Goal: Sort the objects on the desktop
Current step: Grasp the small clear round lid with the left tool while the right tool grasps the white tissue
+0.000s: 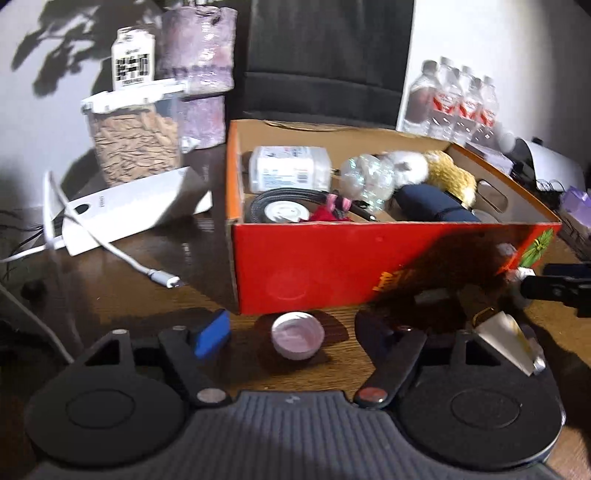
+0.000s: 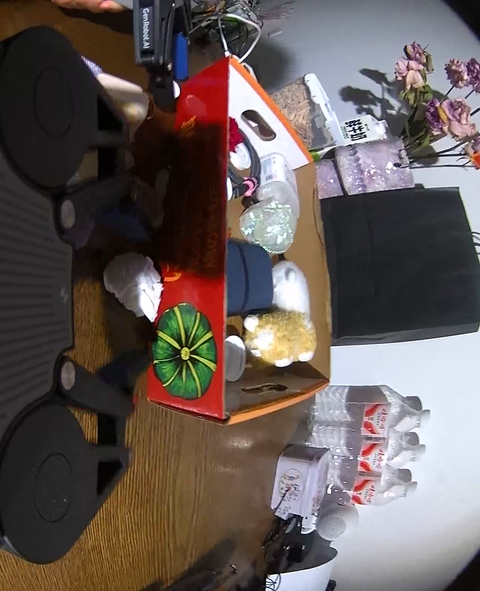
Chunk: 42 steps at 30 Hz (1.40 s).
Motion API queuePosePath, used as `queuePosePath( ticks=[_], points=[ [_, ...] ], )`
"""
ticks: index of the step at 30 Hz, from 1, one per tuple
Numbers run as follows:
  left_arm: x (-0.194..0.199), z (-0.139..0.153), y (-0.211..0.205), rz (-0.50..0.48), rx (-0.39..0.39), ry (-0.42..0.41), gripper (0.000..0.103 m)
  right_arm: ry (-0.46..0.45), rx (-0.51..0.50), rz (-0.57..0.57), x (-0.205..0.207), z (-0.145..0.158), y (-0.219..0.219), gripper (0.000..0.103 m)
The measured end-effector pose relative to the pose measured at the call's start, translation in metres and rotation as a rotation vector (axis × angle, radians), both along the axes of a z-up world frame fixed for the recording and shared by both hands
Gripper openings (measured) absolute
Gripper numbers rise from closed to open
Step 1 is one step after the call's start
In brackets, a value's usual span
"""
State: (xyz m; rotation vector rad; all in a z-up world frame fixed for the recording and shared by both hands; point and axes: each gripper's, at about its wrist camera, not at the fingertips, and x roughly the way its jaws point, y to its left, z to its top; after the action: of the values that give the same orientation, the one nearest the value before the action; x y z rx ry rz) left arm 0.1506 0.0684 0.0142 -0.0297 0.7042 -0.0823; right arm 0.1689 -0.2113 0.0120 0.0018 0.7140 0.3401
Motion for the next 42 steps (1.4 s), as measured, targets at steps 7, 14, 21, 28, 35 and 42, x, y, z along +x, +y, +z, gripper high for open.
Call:
queuePosePath(
  ticks=[7, 14, 21, 28, 35, 42],
  points=[
    [-0.002, 0.005, -0.002, 0.041, 0.050, 0.025, 0.030, 0.027, 0.039, 0.023, -0.002, -0.006, -0.004, 0.017],
    [-0.028, 0.012, -0.008, 0.053, 0.050, 0.025, 0.029, -0.057, 0.009, 0.019, -0.041, 0.014, -0.015, 0.016],
    [-0.083, 0.038, -0.007, 0.100, -0.023, -0.041, 0.029, -0.118, 0.009, 0.031, -0.093, 0.032, -0.032, 0.016],
    [-0.135, 0.058, -0.022, 0.090, -0.048, -0.094, 0.029, -0.118, 0.054, 0.036, -0.136, 0.032, -0.042, 0.016],
    [-0.173, 0.053, -0.048, 0.049, -0.008, -0.102, 0.029, -0.088, 0.059, 0.051, -0.162, 0.024, -0.042, 0.016],
    [-0.196, 0.057, -0.059, 0.019, -0.007, -0.125, 0.029, -0.115, 0.067, 0.070, -0.181, 0.030, -0.040, 0.016]
  ],
)
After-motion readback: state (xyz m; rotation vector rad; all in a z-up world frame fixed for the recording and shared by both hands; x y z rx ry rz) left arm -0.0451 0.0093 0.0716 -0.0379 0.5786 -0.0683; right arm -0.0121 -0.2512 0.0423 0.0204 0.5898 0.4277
